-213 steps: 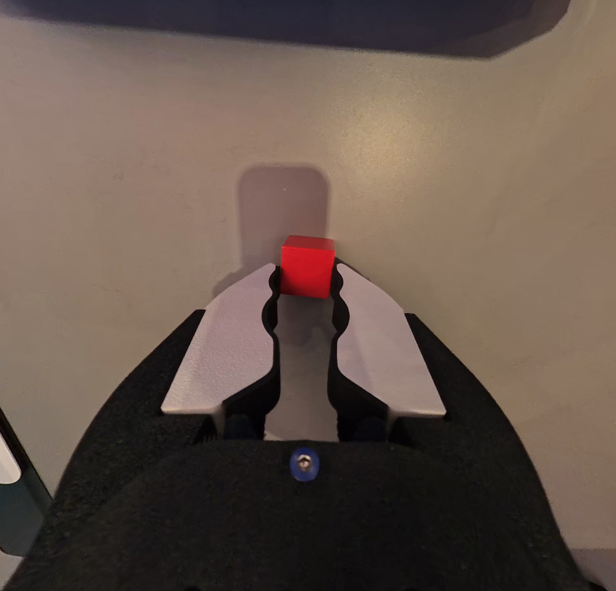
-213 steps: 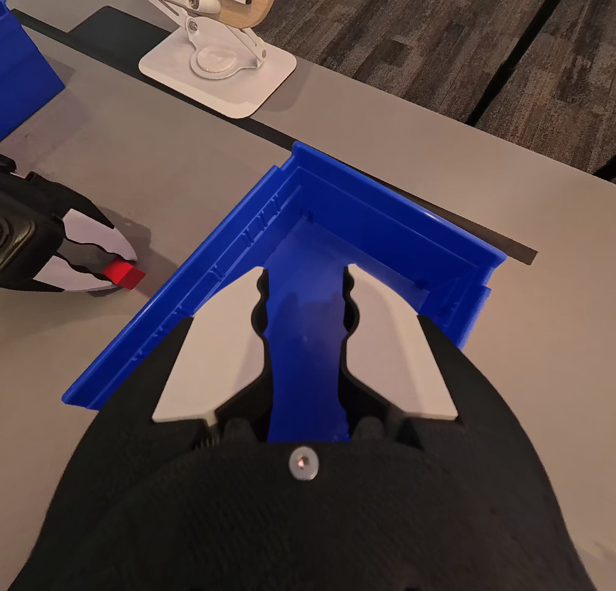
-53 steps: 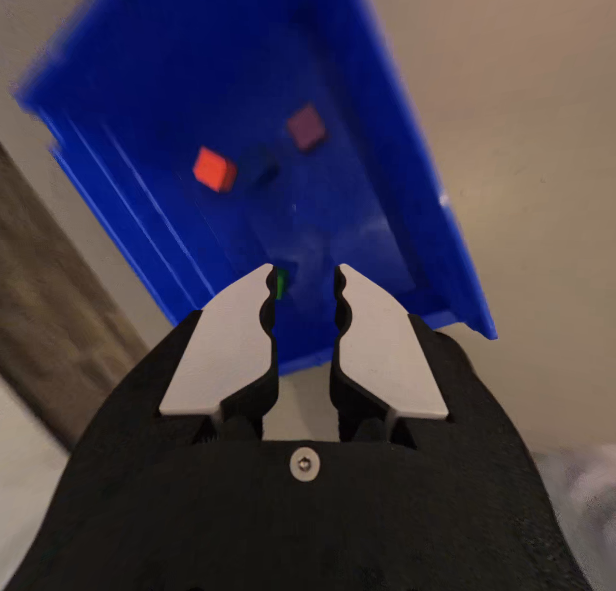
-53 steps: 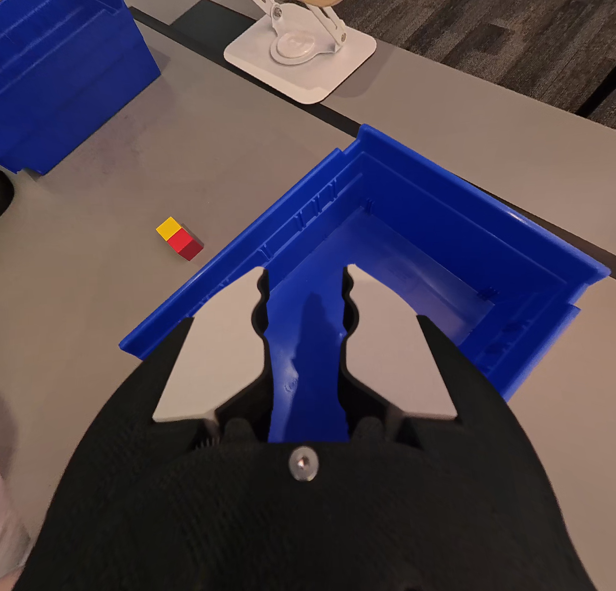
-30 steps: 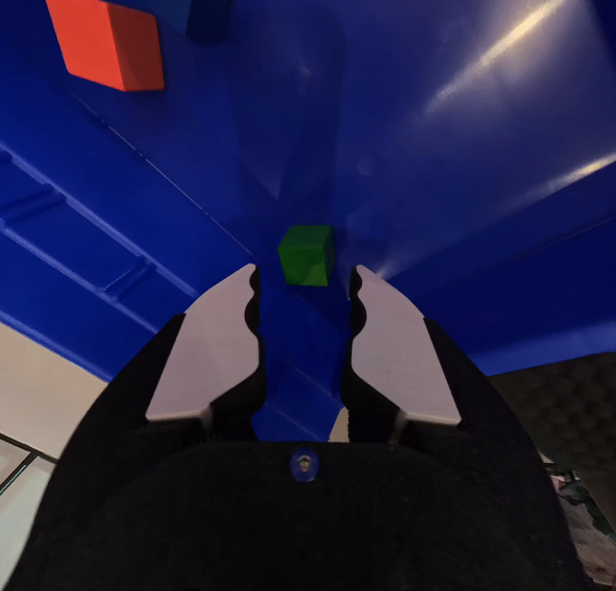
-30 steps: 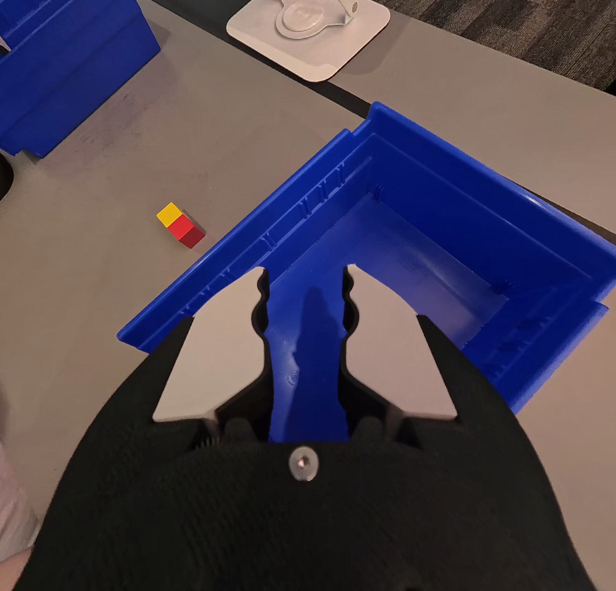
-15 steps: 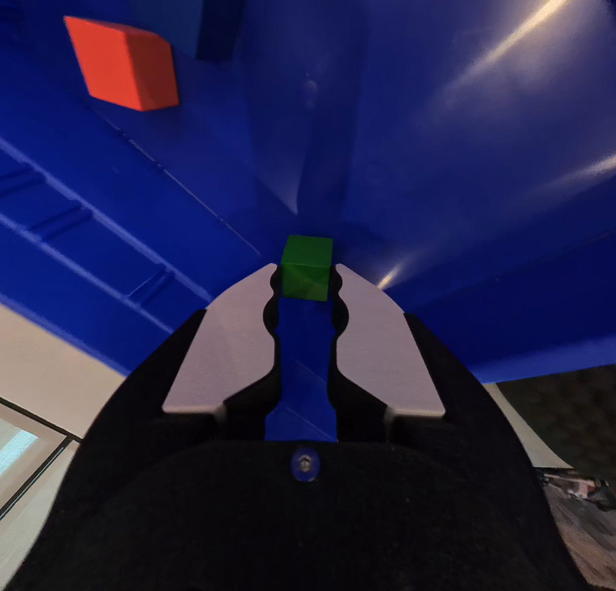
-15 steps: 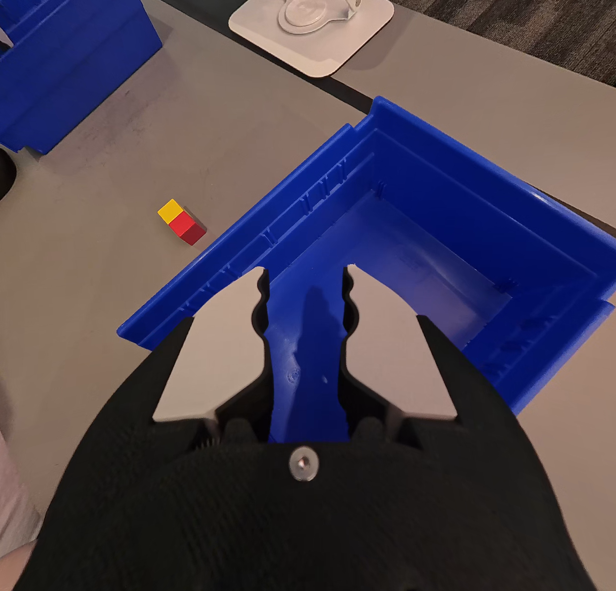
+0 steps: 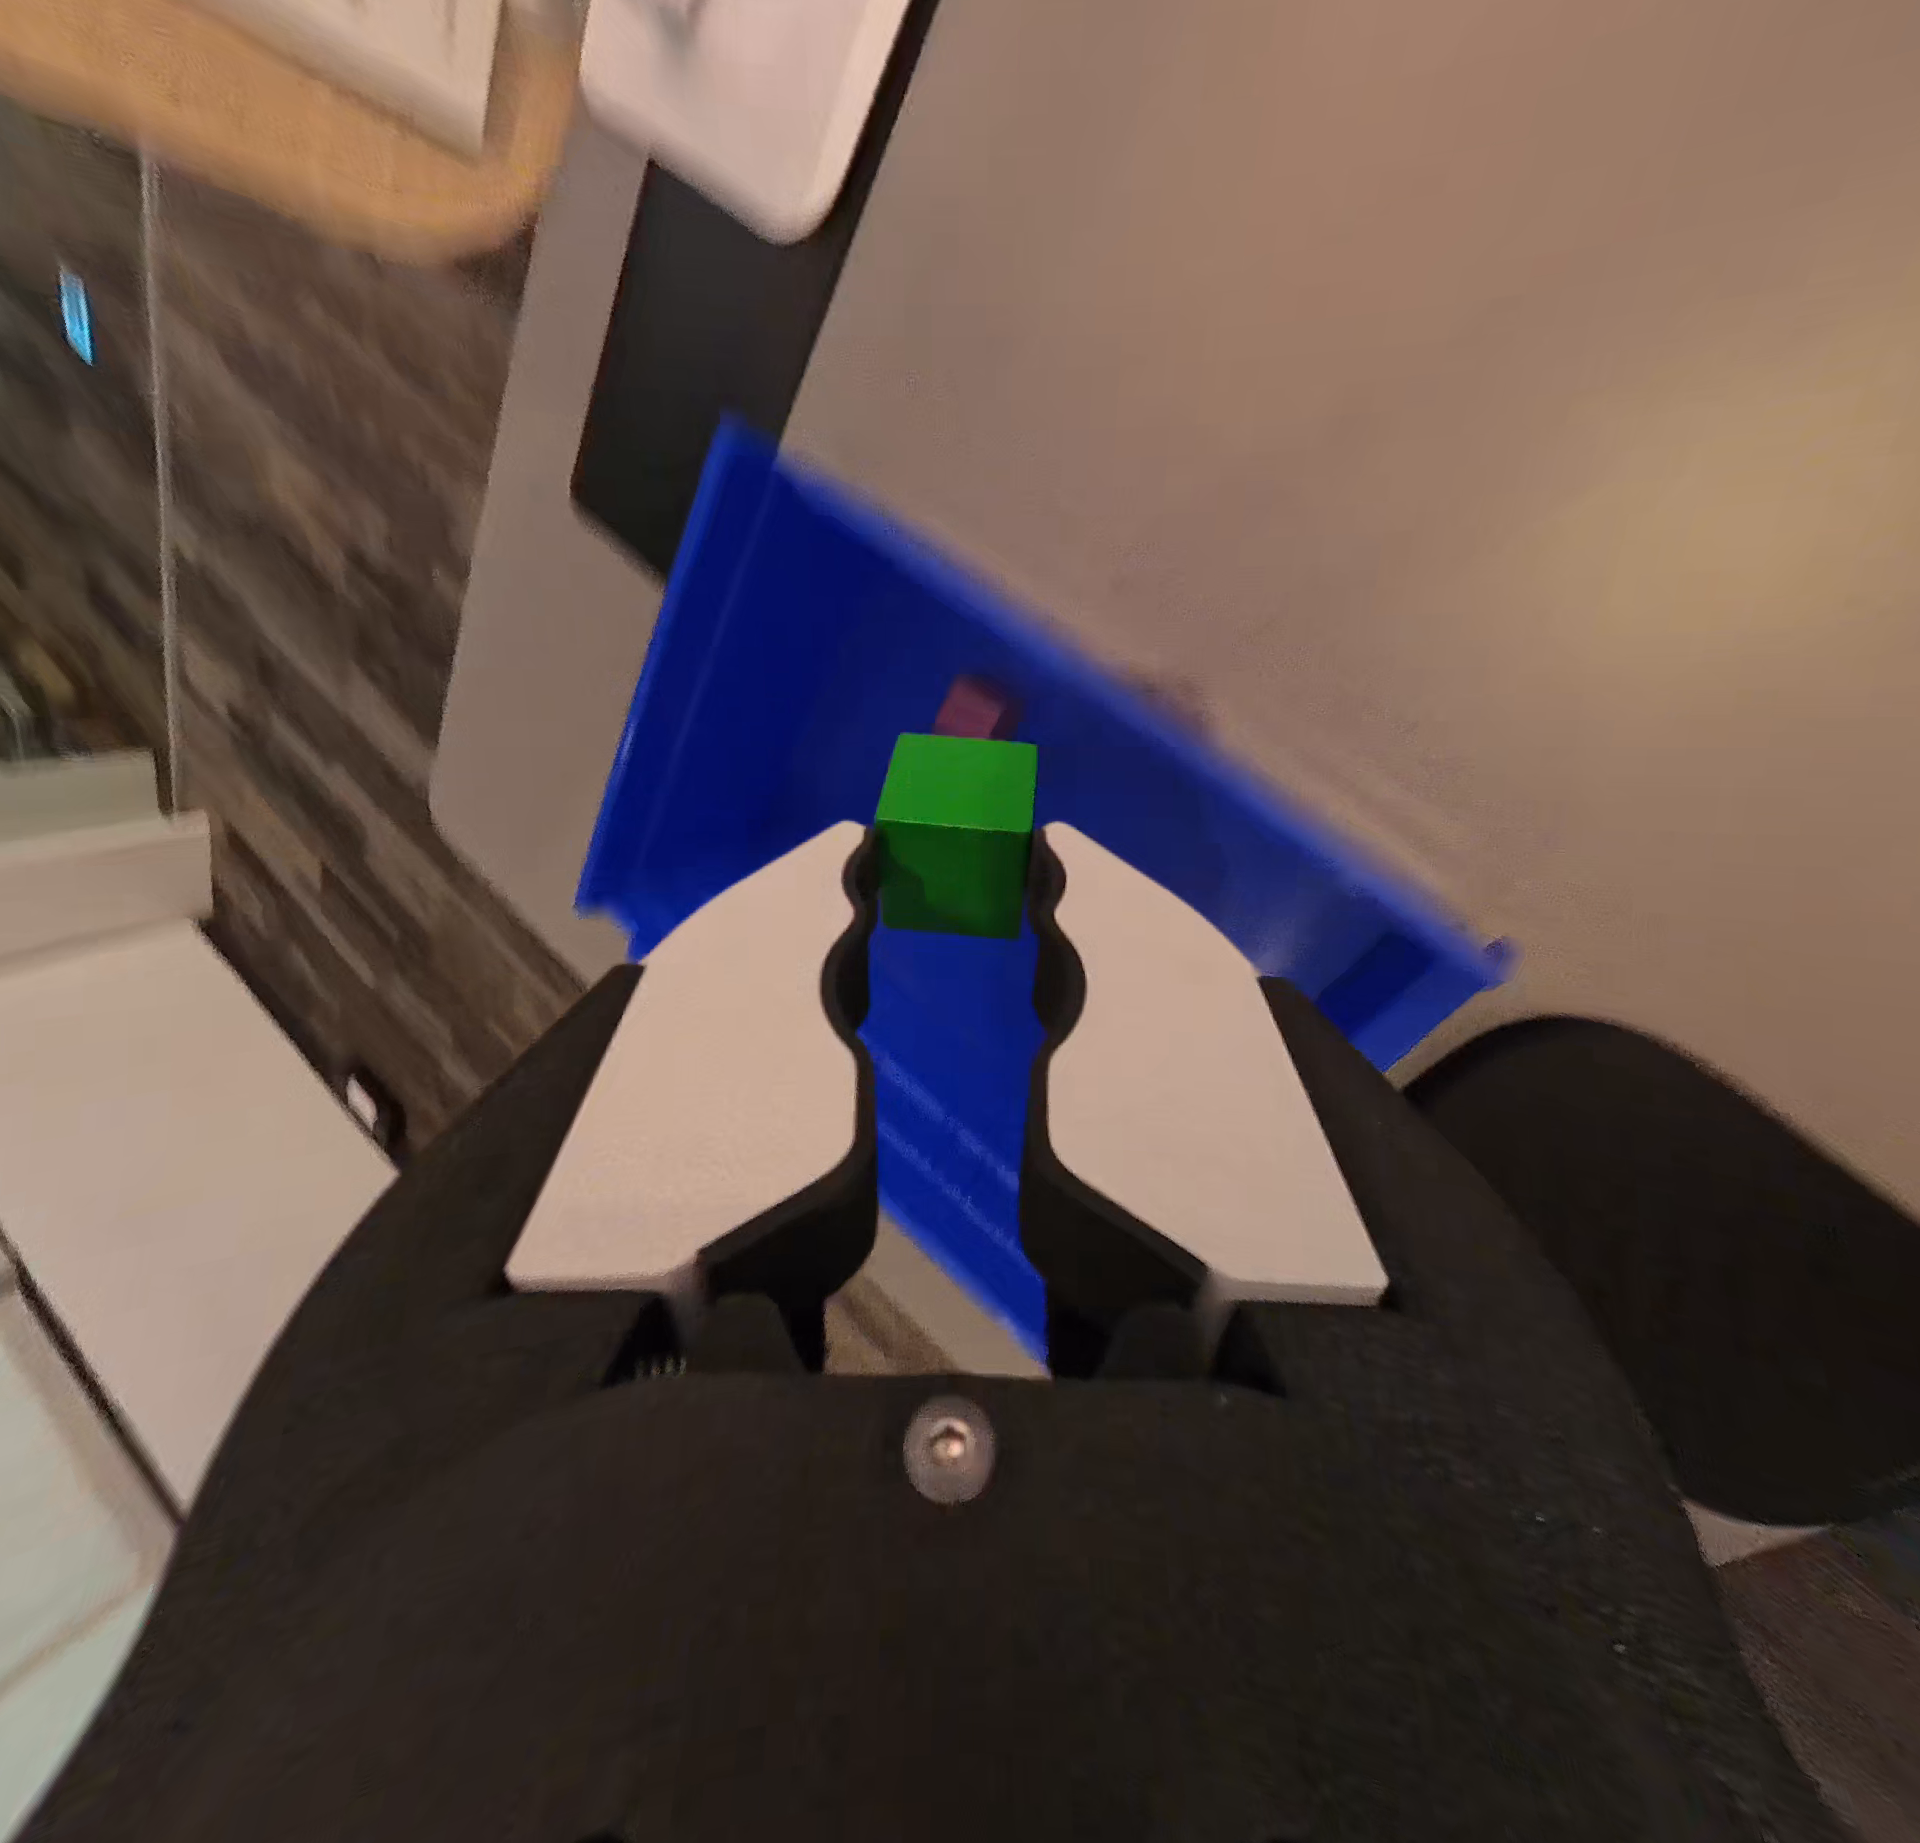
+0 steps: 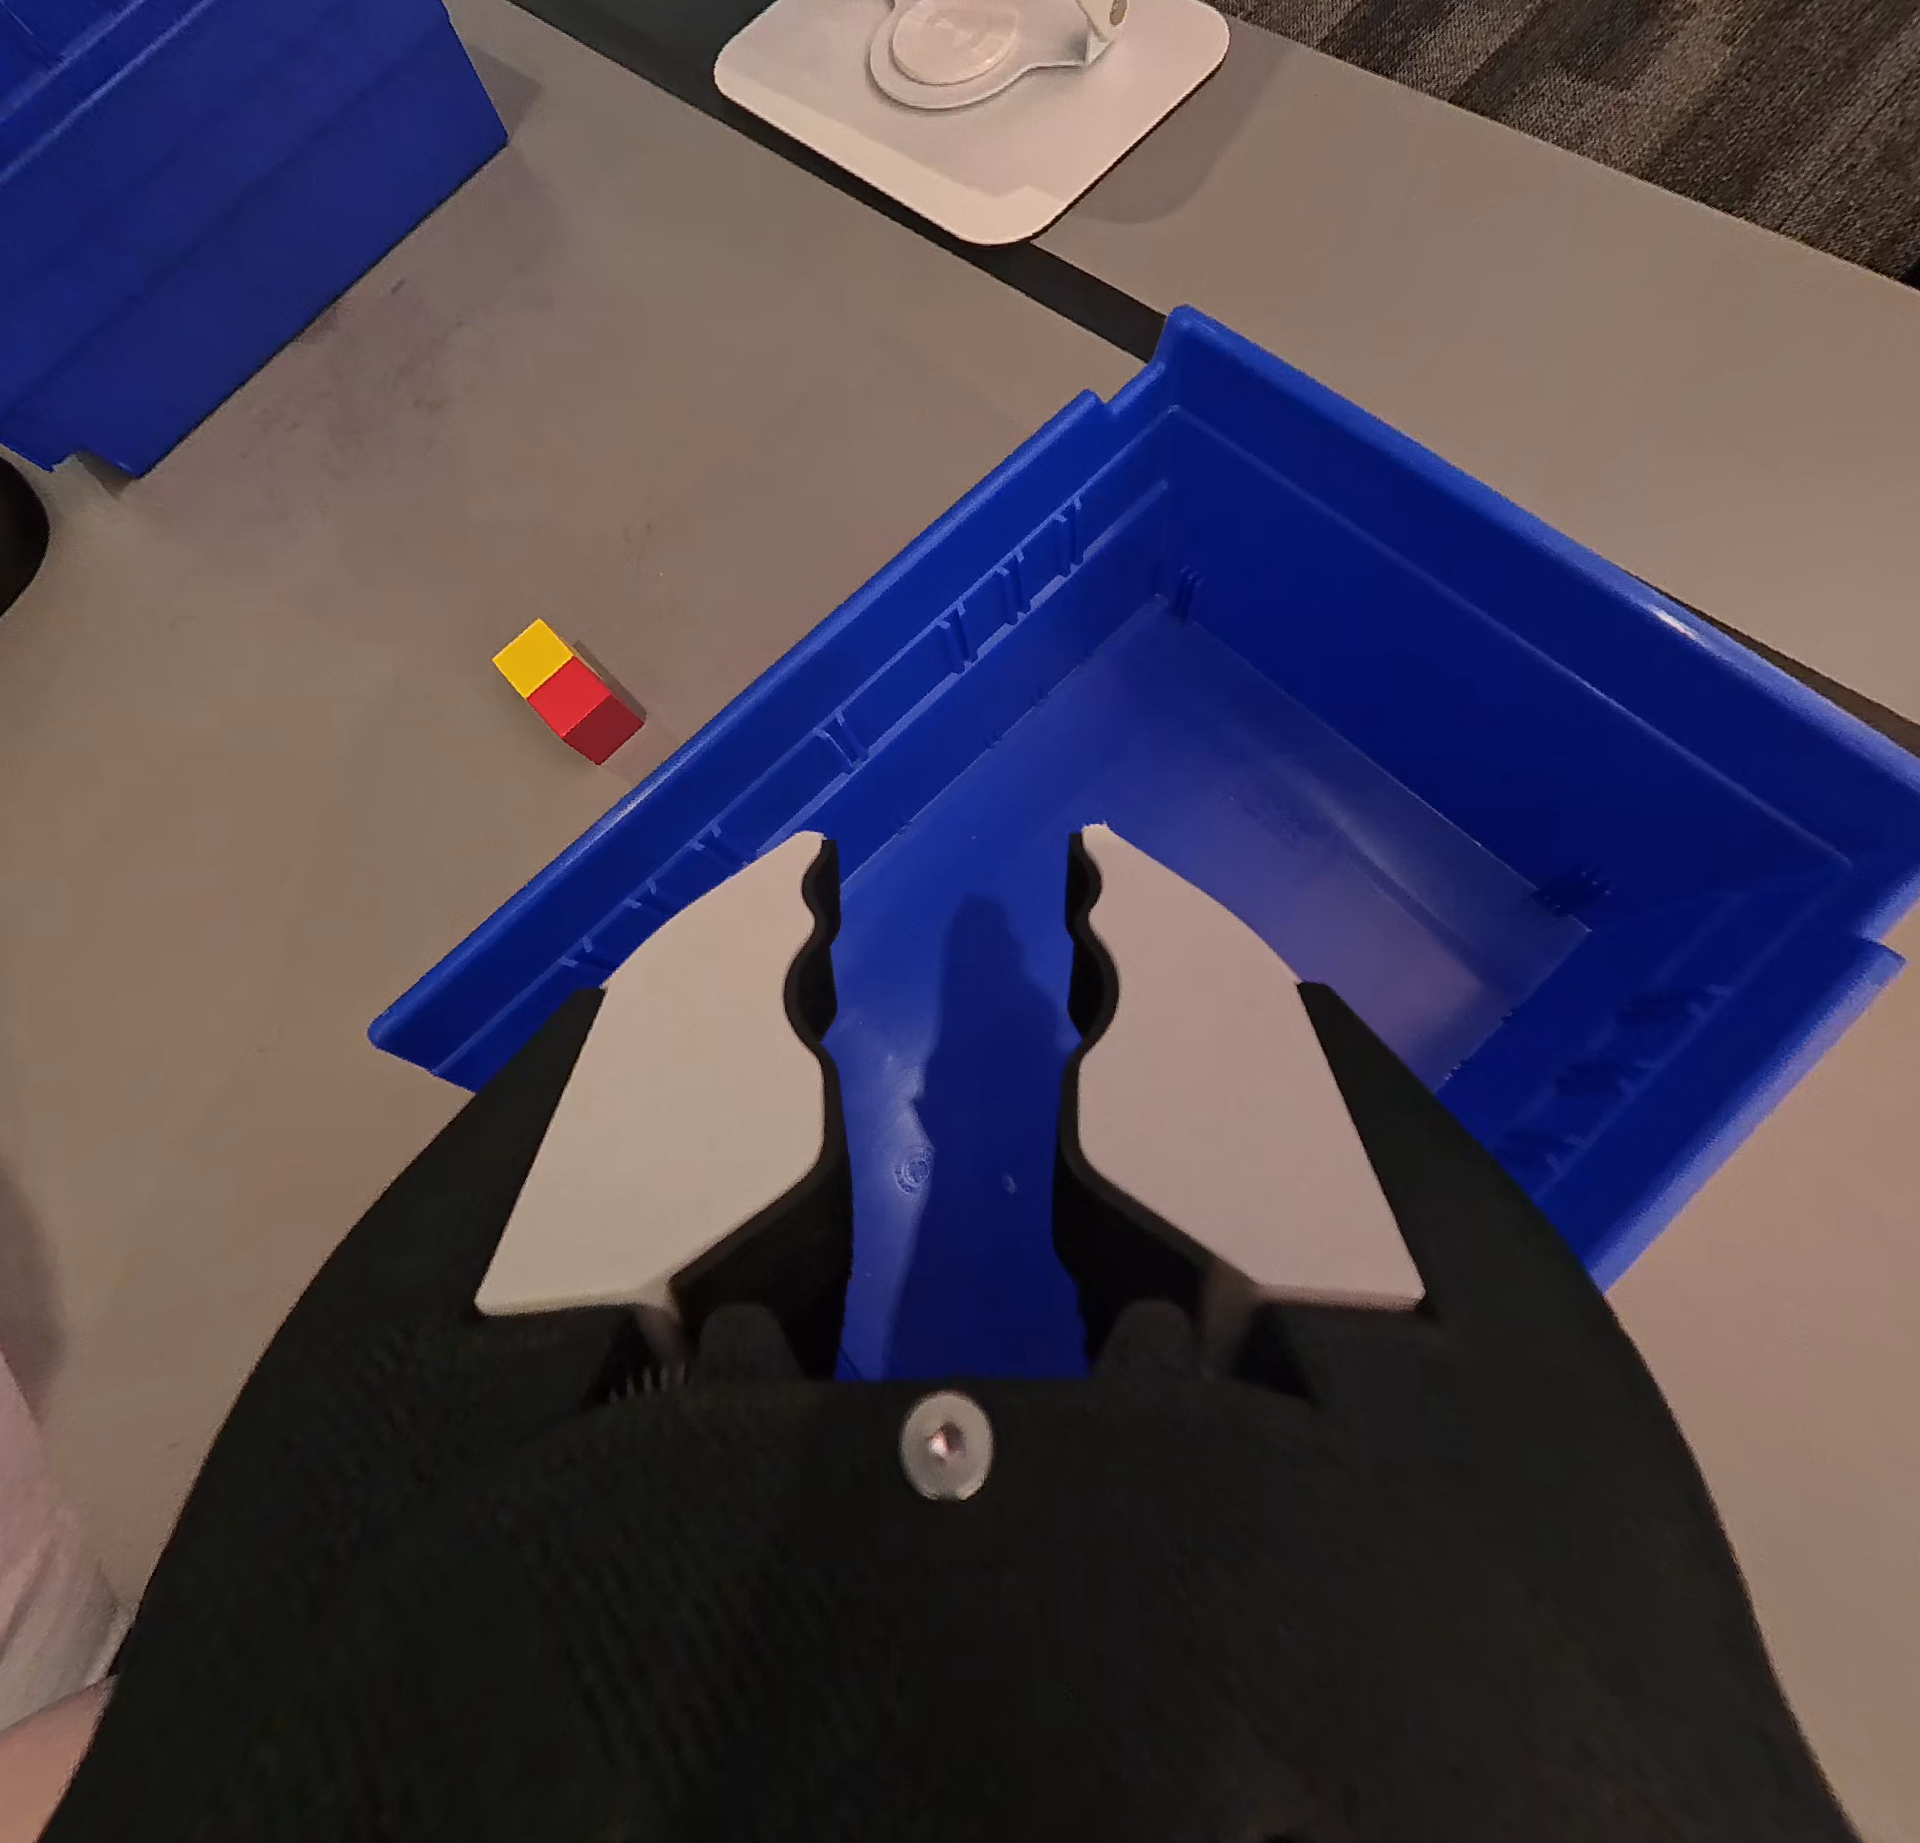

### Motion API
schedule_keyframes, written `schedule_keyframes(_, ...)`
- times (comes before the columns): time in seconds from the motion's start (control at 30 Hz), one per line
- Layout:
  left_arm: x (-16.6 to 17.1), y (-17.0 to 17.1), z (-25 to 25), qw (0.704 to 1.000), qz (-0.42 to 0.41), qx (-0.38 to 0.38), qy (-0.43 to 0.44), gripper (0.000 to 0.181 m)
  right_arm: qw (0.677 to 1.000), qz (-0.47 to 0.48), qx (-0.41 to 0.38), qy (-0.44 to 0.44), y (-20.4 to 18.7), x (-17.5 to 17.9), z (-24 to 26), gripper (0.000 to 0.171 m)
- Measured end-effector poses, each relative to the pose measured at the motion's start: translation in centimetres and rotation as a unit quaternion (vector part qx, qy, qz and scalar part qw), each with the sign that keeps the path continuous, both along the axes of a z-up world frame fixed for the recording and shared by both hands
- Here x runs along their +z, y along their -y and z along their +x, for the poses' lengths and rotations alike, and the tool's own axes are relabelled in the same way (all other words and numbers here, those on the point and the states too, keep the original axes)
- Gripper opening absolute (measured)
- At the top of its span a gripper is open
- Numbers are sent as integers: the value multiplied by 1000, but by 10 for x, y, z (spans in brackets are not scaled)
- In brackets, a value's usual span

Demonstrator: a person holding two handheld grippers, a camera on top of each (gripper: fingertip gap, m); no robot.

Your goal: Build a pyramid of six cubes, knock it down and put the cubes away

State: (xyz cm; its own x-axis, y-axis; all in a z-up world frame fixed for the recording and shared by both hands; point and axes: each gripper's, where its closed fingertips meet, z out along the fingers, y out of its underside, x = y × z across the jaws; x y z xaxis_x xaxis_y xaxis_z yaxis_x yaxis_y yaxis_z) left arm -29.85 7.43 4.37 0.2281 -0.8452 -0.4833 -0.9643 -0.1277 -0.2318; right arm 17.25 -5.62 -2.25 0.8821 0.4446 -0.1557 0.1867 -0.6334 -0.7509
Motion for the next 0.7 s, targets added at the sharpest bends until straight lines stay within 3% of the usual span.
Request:
schedule_keyframes(0.13, -15, 48, 88, 993, -16, -116, -4, 28, 1000, 2, 2, 4, 2, 2, -1, 43)
schedule_keyframes(0.3, -83, 72, 158, 982, -17, -178, -61, 27, 1000, 26, 11, -5, 6, 14, -5, 43)
schedule_keyframes(0.5, -155, 91, 189, 967, -94, -208, -117, 27, 999, 49, 4, -7, 13, 28, 0, 43)
schedule_keyframes(0.7, -175, 90, 199, 961, -108, -211, -143, 27, 999, 51, 4, -10, 15, 29, 2, 43)
